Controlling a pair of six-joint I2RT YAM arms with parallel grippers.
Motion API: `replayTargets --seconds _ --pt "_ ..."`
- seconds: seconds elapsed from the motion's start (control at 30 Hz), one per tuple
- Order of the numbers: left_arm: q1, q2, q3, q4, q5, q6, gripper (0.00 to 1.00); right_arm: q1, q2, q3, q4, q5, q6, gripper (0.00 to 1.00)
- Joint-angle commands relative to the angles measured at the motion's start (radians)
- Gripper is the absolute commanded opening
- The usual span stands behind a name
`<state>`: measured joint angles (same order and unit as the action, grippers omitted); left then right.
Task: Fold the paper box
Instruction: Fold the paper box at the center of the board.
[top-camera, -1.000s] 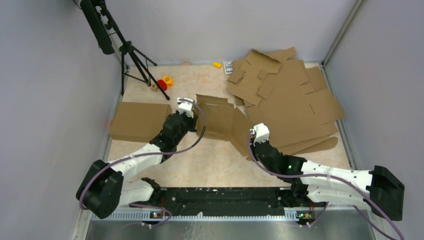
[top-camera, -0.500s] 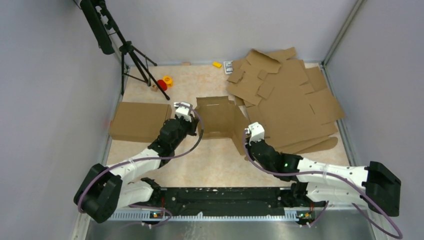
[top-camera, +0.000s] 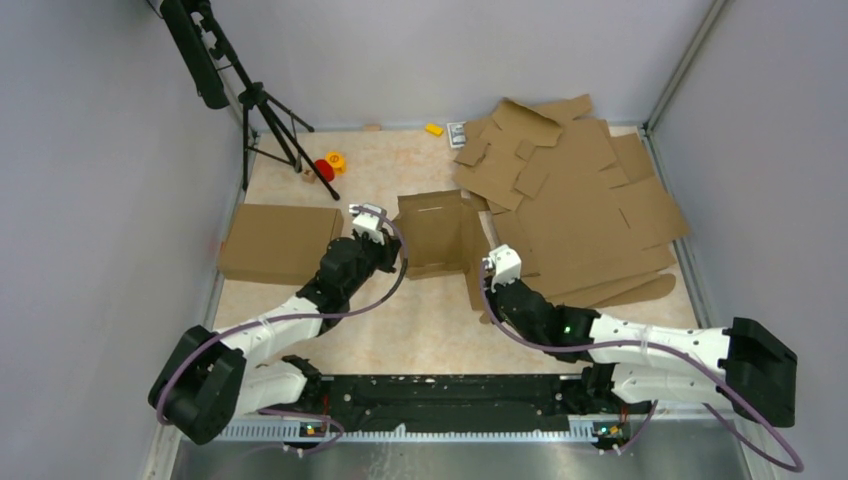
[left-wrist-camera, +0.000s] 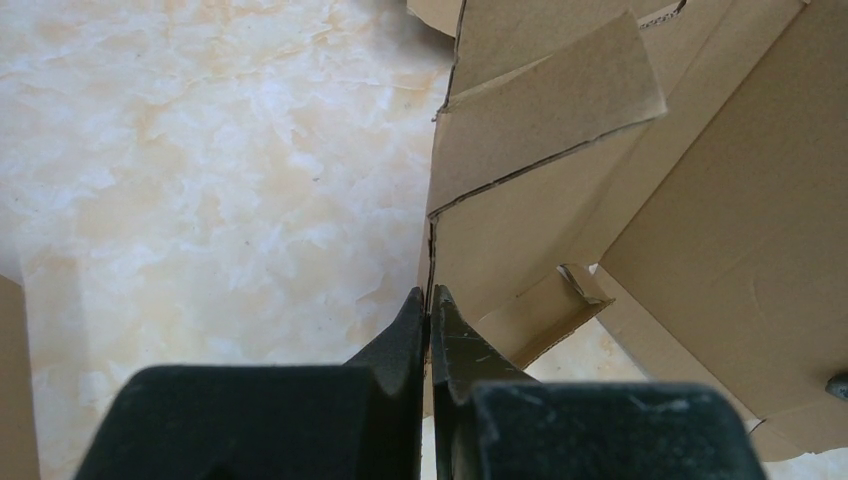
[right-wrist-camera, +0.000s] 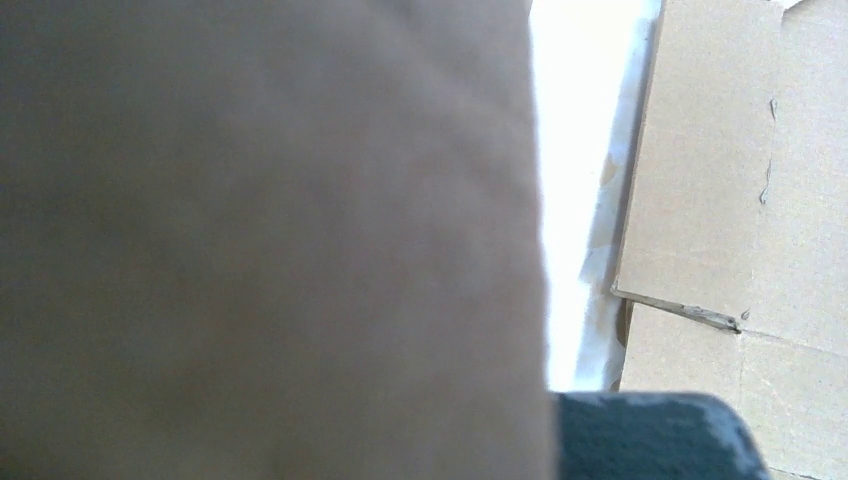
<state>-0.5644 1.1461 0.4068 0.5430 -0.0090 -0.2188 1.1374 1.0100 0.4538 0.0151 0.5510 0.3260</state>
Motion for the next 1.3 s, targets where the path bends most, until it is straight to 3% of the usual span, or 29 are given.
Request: replayTargets --seconds 0.0,0.13,0.2,0.37,0.63,0.73,0.93,1.03,1.1,1.27 --pt "-0.011 0.004 0.005 0.052 0.055 -0.029 0.0 0.019 0.005 0.04 0.035 -0.053 0.028 0.08" --pt "-0.012 0.001 0.005 0.05 0.051 -0.023 0.0 0.019 0.003 0.032 -0.024 -0.019 0.067 0.1" --pt "-0.012 0.003 0.006 0.048 0.047 -0.021 0.0 0.019 -0.009 0.029 -0.089 0.016 0.104 0.21" --pt "-0.012 0.011 0.011 0.046 0.053 -0.015 0.0 0.019 -0.087 0.013 -0.208 0.147 0.223 0.35" --pt "-0.018 0.029 0.03 0.03 0.09 0.02 0.0 -0.004 -0.128 0.041 -0.306 0.232 0.288 0.76" --pt "-0.02 0.033 0.035 0.025 0.093 0.028 0.0 -0.037 -0.149 0.042 -0.292 0.203 0.255 0.86" --pt "-0.022 0.026 0.04 0.009 0.084 0.042 0.0 -0.19 -0.258 -0.031 -0.152 -0.026 0.147 0.92" --pt "-0.022 0.024 0.038 0.008 0.08 0.043 0.0 -0.23 -0.309 -0.074 -0.075 -0.132 0.098 0.86" --pt "-0.022 0.024 0.039 0.007 0.081 0.043 0.0 -0.231 -0.322 -0.092 -0.029 -0.174 0.071 0.64" --pt "-0.025 0.02 0.036 0.007 0.07 0.04 0.0 -0.232 -0.31 -0.098 0.03 -0.27 0.021 0.2"
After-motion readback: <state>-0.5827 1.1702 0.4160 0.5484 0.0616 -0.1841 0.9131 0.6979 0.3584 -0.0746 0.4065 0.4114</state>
